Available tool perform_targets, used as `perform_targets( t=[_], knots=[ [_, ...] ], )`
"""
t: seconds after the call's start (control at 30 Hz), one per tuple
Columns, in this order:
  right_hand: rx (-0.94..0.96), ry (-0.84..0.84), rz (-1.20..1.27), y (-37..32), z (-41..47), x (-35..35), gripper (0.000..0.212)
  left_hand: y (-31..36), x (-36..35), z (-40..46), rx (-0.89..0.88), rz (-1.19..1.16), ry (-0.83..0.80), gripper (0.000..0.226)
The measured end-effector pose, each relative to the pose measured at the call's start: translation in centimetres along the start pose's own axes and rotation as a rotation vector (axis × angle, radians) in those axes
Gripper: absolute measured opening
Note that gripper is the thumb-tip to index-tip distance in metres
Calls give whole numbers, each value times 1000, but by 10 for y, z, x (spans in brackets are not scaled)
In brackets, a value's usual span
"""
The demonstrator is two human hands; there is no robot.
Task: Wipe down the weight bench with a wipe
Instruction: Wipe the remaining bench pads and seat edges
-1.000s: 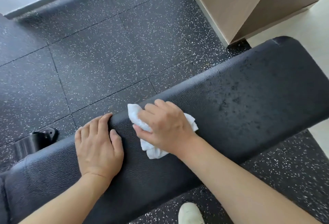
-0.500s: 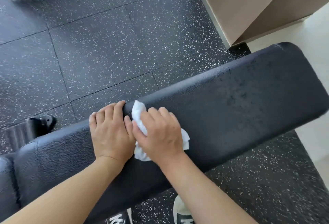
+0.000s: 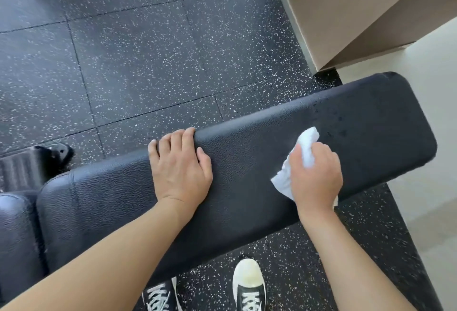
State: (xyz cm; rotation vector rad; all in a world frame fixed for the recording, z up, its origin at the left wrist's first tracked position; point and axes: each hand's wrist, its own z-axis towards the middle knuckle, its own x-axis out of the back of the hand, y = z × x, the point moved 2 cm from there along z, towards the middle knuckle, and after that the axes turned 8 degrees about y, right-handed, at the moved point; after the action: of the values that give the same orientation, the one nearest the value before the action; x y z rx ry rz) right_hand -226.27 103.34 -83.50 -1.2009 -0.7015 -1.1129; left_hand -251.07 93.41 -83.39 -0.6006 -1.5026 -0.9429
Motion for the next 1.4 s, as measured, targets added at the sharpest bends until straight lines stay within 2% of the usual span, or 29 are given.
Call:
perform_targets(
  t=[0.27, 0.43, 0.6, 0.67, 0.73, 0.87, 0.93, 1.07, 1.17, 1.27, 1.4],
  knots=[
    [515, -42, 97, -105, -79, -19, 32, -3, 1, 1, -25, -15, -37, 57],
    [623, -43, 137, -108, -72, -20, 30, -7, -1, 0, -59, -11, -59, 60],
    [1075, -101, 330, -115, -31, -27, 27, -7, -4, -2, -107, 21, -63, 54],
    [1173, -150, 342, -115, -16, -31, 29, -5, -2, -4, -109, 51, -78, 55],
    [1156, -156, 333, -111, -4, -34, 29, 0, 2, -4, -191, 60, -104, 58],
    [933, -67, 251, -77, 25, -28, 27, 20, 6, 9, -682, 145, -246, 68],
    [863, -26, 235, -45, 35, -19, 22, 28, 9, 21, -778, 190, -295, 73],
    [760, 13, 251, 26, 32, 8, 19, 70, 3, 29, -626, 75, -284, 72],
    [758, -8, 266, 75, 18, 26, 27, 129, -15, 28, -358, -39, -183, 60],
    [782, -37, 290, 110, 18, 39, 32, 165, -33, 30, -131, -40, -95, 54],
    [787, -10, 276, 115, 25, 40, 33, 165, -45, 31, -83, 7, -25, 54]
  ],
)
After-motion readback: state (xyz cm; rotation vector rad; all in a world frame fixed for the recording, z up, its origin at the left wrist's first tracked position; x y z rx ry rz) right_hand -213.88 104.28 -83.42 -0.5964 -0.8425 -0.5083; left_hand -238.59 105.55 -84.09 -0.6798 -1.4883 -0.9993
